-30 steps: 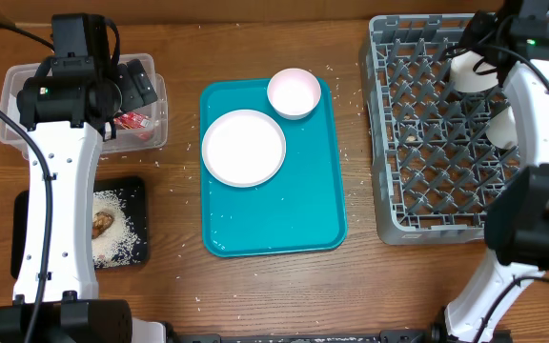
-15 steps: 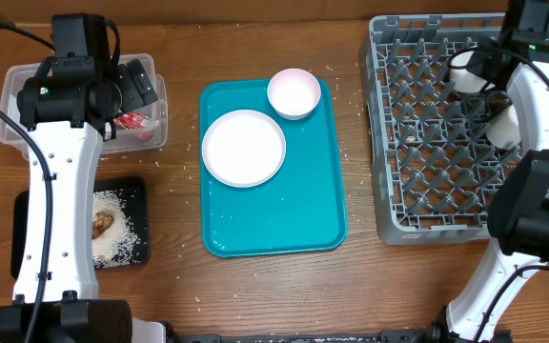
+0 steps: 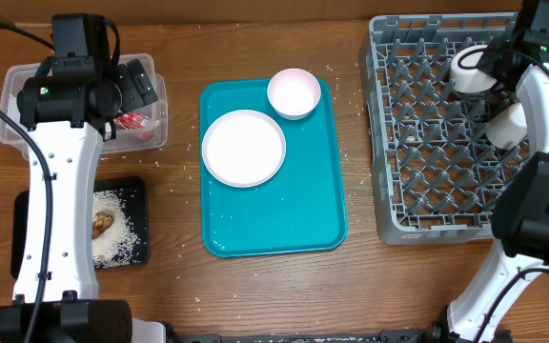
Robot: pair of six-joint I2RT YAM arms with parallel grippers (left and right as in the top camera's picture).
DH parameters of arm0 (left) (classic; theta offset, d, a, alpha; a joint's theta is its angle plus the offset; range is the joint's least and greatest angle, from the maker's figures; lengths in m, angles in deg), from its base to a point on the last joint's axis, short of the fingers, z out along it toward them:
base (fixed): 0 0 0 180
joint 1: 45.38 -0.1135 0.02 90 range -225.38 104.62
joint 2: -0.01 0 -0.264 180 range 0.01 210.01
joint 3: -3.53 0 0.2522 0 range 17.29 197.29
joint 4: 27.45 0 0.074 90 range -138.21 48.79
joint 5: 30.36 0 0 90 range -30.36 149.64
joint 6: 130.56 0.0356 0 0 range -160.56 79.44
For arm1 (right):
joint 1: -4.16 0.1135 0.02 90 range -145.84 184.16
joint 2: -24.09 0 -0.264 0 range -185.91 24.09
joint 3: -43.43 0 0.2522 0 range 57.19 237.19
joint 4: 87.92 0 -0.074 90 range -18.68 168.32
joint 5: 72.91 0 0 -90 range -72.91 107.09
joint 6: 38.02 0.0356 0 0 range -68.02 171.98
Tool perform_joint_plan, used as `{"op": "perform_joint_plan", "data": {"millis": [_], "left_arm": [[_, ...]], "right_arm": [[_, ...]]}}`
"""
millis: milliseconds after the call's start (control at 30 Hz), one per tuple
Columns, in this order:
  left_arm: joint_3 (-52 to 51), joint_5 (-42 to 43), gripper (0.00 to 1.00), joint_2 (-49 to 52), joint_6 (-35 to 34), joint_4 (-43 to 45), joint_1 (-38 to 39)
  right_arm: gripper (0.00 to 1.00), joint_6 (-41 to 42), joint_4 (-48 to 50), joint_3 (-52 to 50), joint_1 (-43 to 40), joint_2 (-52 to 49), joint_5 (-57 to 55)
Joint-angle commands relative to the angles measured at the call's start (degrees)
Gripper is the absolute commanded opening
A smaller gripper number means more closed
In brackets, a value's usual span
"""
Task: Sort waste into correct bins and load items into the dishwasher
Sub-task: 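Lower the white bowl upside down into the rack and open the gripper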
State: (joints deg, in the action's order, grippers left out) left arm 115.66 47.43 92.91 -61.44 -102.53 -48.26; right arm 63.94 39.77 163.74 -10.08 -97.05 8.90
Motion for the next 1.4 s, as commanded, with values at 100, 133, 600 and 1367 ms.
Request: {"op": "perform_joint_plan", "data": {"millis": [100, 133, 600, 1367], "left_arm": [[0.79, 0.22, 1.00, -0.28, -0.55, 0.02, 0.00], [0.79, 0.22, 1.00, -0.28, -0.57, 0.02, 0.00], [0.79, 0.22, 1.00, -0.28, -0.55, 0.02, 0.00], [0.79, 0.20, 1.00, -0.28, -0.55, 0.02, 0.00]], "right_arm": [[0.04, -0.26, 2.08, 0.46, 1.44, 3.54, 3.72], [0.04, -0.26, 2.08, 0.46, 1.42, 2.95, 4.37], [0.04, -0.22, 0.55, 0.46, 1.11, -1.42, 4.76], [0.04, -0.24, -2.34, 0.46, 0.55, -2.75, -1.29]]}}
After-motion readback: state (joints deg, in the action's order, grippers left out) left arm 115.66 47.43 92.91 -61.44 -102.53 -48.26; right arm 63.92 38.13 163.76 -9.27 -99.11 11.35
